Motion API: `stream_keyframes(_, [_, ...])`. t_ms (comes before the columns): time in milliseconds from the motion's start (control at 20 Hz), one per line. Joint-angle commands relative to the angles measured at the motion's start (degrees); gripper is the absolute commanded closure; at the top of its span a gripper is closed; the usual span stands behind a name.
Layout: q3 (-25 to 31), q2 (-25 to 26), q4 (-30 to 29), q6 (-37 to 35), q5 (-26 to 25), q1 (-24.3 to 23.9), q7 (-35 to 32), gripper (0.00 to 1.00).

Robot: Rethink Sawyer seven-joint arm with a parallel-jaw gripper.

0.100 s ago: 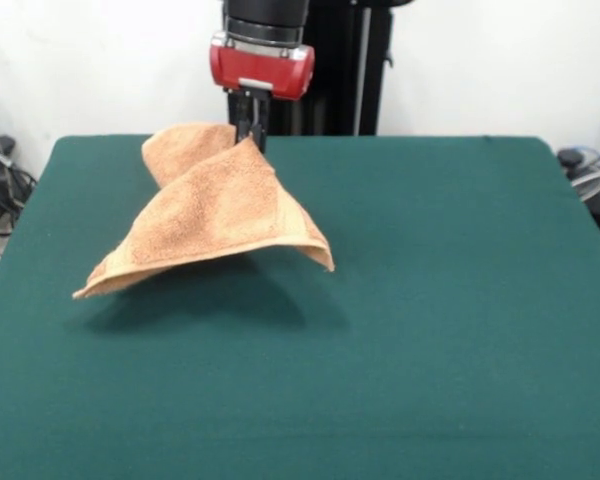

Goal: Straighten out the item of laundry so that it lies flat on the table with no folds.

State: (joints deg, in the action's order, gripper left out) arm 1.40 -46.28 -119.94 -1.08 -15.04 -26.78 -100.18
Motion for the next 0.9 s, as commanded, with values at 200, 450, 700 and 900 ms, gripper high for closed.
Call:
stream_keyframes(200, [3.36,1.04,-1.23,-2.72,2.66,2.63,-9.48,1.0])
stream_keyframes(450, [3.57,1.35,-0.09,-3.79,3.14,2.51,-9.0,1.0])
stream_keyframes(700, [3.14,1.47,0.15,-3.69,3.82,3.53,-9.41,1.0])
stream_keyframes(900, [2.46,1.28,-0.78,-3.05,6.49,6.76,-12.05,1.0])
